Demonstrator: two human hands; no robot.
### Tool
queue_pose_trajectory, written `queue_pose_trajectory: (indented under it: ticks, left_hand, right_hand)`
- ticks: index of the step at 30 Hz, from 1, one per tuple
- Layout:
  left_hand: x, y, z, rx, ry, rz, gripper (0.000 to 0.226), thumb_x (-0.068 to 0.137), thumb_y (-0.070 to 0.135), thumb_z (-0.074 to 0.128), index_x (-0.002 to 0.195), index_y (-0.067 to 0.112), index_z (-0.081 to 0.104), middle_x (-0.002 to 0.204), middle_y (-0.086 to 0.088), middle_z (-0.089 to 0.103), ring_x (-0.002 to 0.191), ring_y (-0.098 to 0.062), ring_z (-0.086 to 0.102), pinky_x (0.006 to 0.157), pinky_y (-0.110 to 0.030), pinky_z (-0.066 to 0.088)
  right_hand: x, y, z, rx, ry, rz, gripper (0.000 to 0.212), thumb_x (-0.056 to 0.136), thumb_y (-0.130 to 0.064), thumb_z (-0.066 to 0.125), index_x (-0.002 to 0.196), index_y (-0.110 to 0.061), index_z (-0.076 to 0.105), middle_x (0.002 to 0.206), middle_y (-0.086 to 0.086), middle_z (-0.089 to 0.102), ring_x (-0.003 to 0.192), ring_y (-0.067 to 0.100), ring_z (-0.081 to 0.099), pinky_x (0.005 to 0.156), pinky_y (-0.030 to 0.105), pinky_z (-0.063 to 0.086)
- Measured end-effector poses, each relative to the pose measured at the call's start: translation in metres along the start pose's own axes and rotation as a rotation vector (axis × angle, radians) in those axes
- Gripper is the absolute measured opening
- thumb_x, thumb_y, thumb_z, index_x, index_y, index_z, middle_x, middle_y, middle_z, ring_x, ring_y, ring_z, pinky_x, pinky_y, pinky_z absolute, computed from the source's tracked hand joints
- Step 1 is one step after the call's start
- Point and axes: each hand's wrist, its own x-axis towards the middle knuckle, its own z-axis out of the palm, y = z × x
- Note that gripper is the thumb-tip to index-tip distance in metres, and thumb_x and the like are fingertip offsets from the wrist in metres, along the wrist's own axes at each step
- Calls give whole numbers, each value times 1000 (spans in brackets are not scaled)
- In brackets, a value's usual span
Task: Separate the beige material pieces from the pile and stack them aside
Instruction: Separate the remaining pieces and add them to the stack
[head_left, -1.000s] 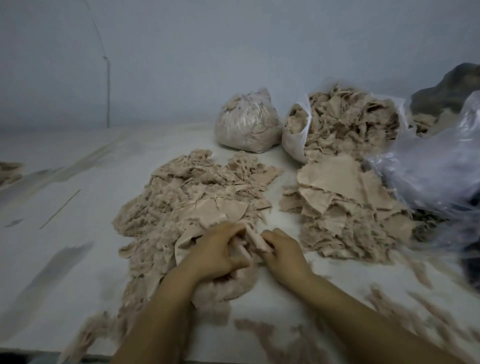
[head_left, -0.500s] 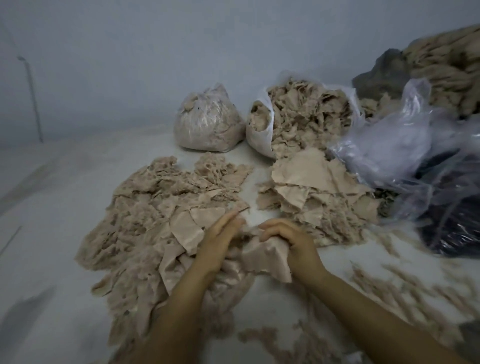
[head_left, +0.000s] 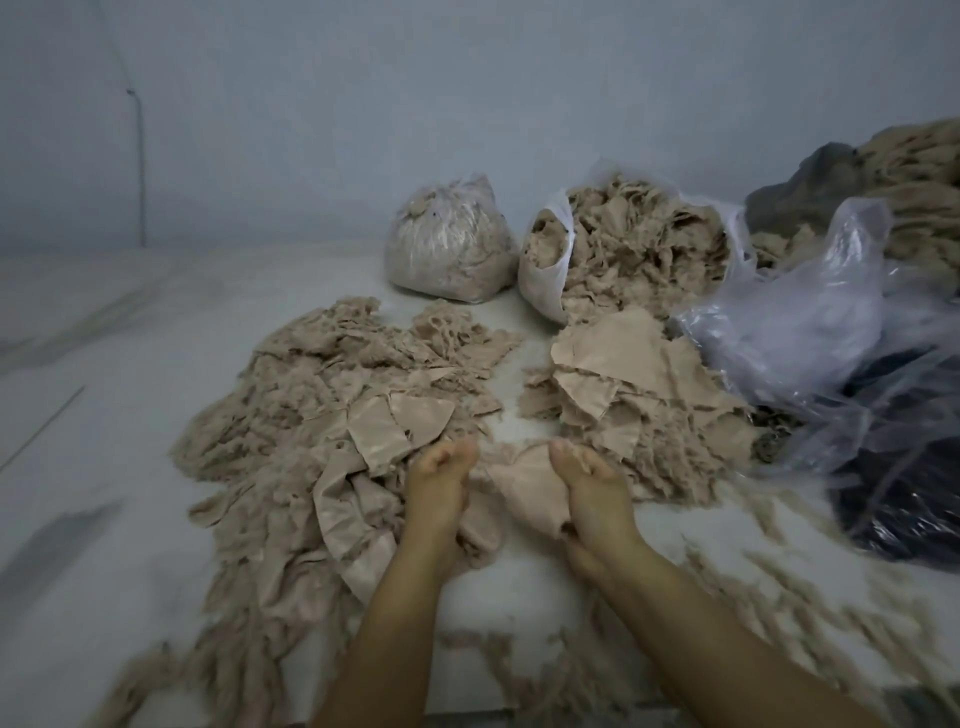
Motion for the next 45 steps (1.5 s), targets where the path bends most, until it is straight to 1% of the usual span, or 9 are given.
queue_pose_trajectory:
  ticks: [5, 9, 18, 23, 29, 33, 37, 41, 45]
  left_hand:
    - [8, 7, -15, -98, 214, -105, 31, 98, 24, 47, 69, 16, 46, 54, 1, 35, 36, -4, 31, 36, -17, 27]
    - [2, 12, -8, 298, -267, 45, 34, 78, 54, 68, 101, 31, 61, 77, 9, 56, 60, -1, 51, 48, -10, 39]
    - [25, 23, 8, 241, 20, 56, 39, 96, 15, 51, 58, 11, 44, 42, 5, 33, 42, -11, 28, 41, -21, 23]
    - [32, 23, 7, -67, 42, -23, 35, 101, 24, 43, 69, 12, 53, 45, 3, 39, 33, -4, 27, 34, -16, 21]
    - [36, 18, 15, -478, -50, -221, 44, 93, 51, 44, 89, 8, 55, 58, -2, 49, 53, -14, 44, 53, -27, 41]
    - [31, 12, 10, -216, -244, -62, 46, 87, 60, 40, 102, 21, 58, 85, 0, 71, 83, -14, 68, 70, -27, 53]
    - [34, 0, -4, 468, -382, 116, 28, 95, 27, 54, 67, 23, 57, 54, 17, 59, 53, 7, 52, 62, -19, 42]
    - [39, -3, -17, 378, -196, 146, 34, 96, 13, 51, 63, 15, 47, 48, 10, 41, 46, -7, 37, 46, -19, 31]
    - [30, 2, -10, 468, -193, 254, 30, 95, 21, 53, 65, 21, 50, 60, 9, 45, 57, -8, 41, 55, -23, 34]
  right_hand:
    - [7, -22, -13, -35, -104, 75, 19, 88, -15, 66, 99, 1, 65, 85, 17, 71, 71, 28, 67, 68, 36, 55]
    - [14, -34, -13, -292, -232, 43, 20, 86, -17, 69, 86, 2, 61, 75, 24, 59, 67, 26, 56, 63, 32, 46]
    - [65, -115, -3, -725, -87, -375, 29, 83, -29, 73, 70, -6, 61, 62, 7, 55, 59, 17, 50, 53, 20, 41]
    - [95, -155, -15, -1326, 314, -661, 45, 86, -42, 64, 119, -13, 54, 124, 13, 51, 116, 29, 46, 96, 41, 41]
    - [26, -30, 3, -999, -503, -268, 43, 68, -53, 76, 101, -37, 53, 87, -17, 60, 79, -3, 59, 62, 12, 45]
    - [32, 1, -2, -602, -294, -281, 20, 91, -16, 64, 79, -12, 48, 64, 6, 49, 60, 19, 47, 56, 23, 39]
    - [34, -5, -8, -183, -261, -25, 16, 96, -10, 54, 92, 6, 55, 77, 18, 60, 69, 27, 59, 60, 34, 50]
    - [41, -7, -22, -34, -83, 29, 19, 101, -10, 43, 89, -1, 55, 79, 21, 59, 75, 29, 61, 75, 42, 52]
    - [40, -9, -27, -65, -164, 26, 25, 99, -10, 48, 75, -4, 52, 59, 9, 58, 49, 18, 59, 46, 30, 52]
